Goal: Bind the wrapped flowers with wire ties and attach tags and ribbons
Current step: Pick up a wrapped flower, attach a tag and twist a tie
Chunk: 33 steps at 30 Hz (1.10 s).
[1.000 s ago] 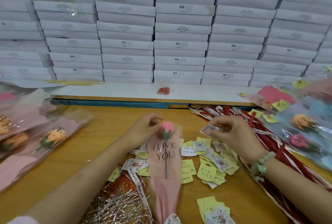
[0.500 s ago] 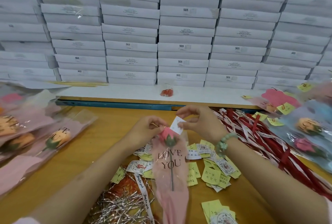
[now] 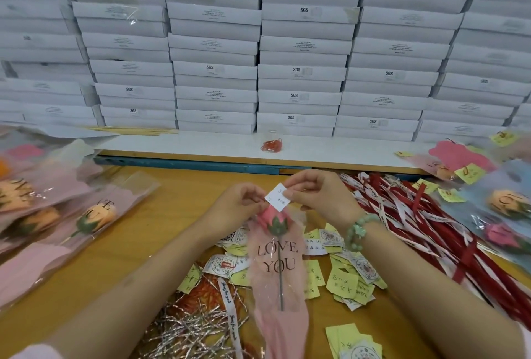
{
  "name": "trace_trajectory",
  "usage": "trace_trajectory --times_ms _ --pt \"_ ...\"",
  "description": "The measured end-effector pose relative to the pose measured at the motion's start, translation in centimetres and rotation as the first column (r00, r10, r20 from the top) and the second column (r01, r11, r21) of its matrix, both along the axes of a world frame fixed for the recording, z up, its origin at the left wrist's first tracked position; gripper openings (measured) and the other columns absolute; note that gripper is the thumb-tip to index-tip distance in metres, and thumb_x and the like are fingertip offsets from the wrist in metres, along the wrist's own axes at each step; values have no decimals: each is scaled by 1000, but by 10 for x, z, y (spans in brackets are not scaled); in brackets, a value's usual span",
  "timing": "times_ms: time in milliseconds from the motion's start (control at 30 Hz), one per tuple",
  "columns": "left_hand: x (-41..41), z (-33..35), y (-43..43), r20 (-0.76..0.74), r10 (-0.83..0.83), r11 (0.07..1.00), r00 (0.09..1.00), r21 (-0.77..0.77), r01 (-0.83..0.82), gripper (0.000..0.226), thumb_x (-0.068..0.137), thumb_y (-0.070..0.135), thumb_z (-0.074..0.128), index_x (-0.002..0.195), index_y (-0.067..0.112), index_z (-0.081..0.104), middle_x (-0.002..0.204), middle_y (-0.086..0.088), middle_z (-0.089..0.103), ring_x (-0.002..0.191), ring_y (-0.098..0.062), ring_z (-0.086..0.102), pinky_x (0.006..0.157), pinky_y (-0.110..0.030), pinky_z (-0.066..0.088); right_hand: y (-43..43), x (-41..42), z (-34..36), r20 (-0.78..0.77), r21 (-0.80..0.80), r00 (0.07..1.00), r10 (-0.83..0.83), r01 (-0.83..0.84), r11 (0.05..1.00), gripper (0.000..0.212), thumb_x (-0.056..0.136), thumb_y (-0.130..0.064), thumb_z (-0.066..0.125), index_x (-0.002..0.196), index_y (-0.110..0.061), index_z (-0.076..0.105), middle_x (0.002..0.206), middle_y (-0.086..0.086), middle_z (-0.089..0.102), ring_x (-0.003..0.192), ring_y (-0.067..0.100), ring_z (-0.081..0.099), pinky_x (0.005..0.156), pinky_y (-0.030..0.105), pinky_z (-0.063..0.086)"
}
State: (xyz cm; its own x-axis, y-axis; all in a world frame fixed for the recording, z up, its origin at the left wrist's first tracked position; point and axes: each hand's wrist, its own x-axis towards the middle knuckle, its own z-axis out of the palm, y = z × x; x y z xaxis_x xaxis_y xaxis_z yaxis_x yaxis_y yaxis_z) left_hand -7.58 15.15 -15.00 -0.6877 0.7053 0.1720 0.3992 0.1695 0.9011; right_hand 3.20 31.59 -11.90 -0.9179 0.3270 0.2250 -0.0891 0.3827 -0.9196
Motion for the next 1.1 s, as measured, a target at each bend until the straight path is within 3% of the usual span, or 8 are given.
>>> trace_trajectory --times_ms 133,367,533,667,733,900,1100 --pt "1 0 1 26 9 1000 1000 28 -9 12 91 1 63 90 13 67 85 -5 73 69 -9 70 57 -16 52 0 0 -2 -1 38 1000 1 -1 999 16 81 -10 76 81 -25 73 75 -10 74 68 0 67 55 12 47" --pt "4 3 2 7 -15 998 1000 59 14 15 89 2 65 96 14 70 96 -7 75 91 -22 71 81 -31 57 -1 -1 -2 -45 97 999 26 -21 995 11 85 -9 72 86 -20 76 80 -4 76 72 0 67 56 9 45" --pt "4 3 2 10 -24 997 1000 68 23 19 89 0 64 94 17 70 95 -2 75 93 -21 70 83 -30 56 -2 -1 -2 -58 126 998 29 -22 992 9 85 -7 72 89 -15 75 84 -2 76 83 9 71 73 21 55" --pt "4 3 2 15 -47 995 999 84 45 21 88 0 65 93 20 70 94 -1 76 89 -16 71 80 -24 56 -3 0 0 -72 100 997 23 -16 995 15 87 -6 69 94 -18 73 86 -2 75 68 -4 65 57 11 46" --pt "4 2 3 18 -57 994 998 92 55 20 89 3 66 93 21 71 90 3 76 82 -9 70 74 -18 55 -2 0 1 -50 87 999 11 -7 996 17 88 -8 68 96 -22 73 89 -3 74 69 -1 65 56 15 48" --pt "2 1 2 18 -42 995 999 90 40 21 91 1 63 95 20 71 93 1 75 79 -8 69 69 -17 53 -1 0 -1 -15 27 1000 14 -14 1000 25 88 -3 67 102 -23 72 96 -1 69 84 18 72 71 30 60" --pt "5 3 2 26 -39 995 999 94 37 25 91 0 61 94 23 71 87 8 75 76 -2 69 65 -14 51 -1 -1 -4 5 -69 998 56 -56 996 19 89 -3 67 91 -21 72 100 9 70 85 18 71 75 33 60"
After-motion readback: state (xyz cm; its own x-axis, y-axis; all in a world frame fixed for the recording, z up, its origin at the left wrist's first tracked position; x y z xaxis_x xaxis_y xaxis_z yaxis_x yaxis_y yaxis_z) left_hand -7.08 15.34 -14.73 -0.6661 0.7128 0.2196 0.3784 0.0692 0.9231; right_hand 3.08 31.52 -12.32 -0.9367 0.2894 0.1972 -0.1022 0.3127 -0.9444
